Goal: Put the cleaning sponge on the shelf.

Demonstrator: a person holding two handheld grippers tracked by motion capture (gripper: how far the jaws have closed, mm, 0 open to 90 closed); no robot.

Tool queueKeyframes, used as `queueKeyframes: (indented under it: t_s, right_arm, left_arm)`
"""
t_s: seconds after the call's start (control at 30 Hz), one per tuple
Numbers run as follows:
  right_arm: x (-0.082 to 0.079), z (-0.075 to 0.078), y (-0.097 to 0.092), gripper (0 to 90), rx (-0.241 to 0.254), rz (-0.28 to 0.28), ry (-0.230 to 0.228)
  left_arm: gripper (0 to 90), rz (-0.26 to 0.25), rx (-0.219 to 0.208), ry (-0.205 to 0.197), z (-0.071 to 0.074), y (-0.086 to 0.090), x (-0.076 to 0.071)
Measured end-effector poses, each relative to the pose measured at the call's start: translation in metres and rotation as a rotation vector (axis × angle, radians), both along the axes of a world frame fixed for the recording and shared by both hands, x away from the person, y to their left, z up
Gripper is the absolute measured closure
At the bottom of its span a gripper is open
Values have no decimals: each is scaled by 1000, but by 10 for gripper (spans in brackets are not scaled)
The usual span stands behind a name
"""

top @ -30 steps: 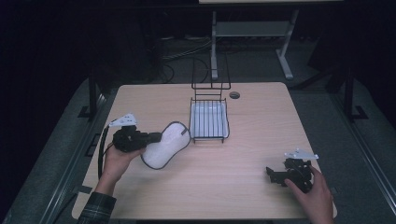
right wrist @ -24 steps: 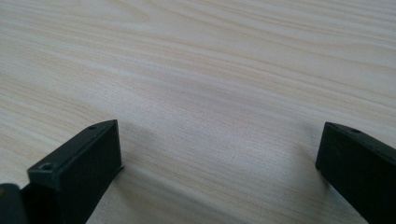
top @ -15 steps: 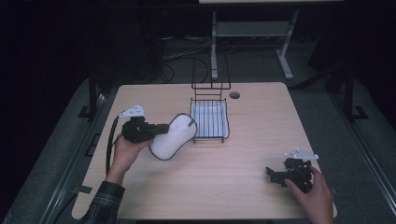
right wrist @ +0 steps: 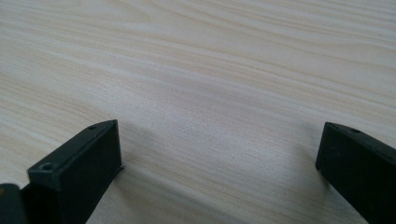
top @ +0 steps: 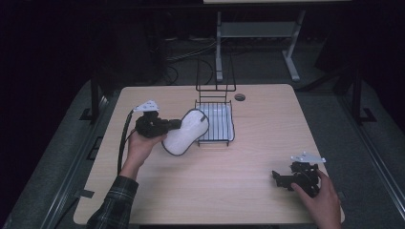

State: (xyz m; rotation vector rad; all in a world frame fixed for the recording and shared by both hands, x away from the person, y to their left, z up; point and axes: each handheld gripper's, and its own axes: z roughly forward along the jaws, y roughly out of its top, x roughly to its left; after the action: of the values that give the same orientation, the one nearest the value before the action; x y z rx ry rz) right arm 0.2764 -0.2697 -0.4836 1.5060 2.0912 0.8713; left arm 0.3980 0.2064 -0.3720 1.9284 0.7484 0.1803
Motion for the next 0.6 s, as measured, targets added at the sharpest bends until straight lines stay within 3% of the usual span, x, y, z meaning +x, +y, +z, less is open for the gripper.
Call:
queueKeyframes:
  t_s: [0.6]
  right_arm:
    - [0,0,0,0,0,0,1]
  left_arm:
    - [852,4,-9,6,0,-28,35]
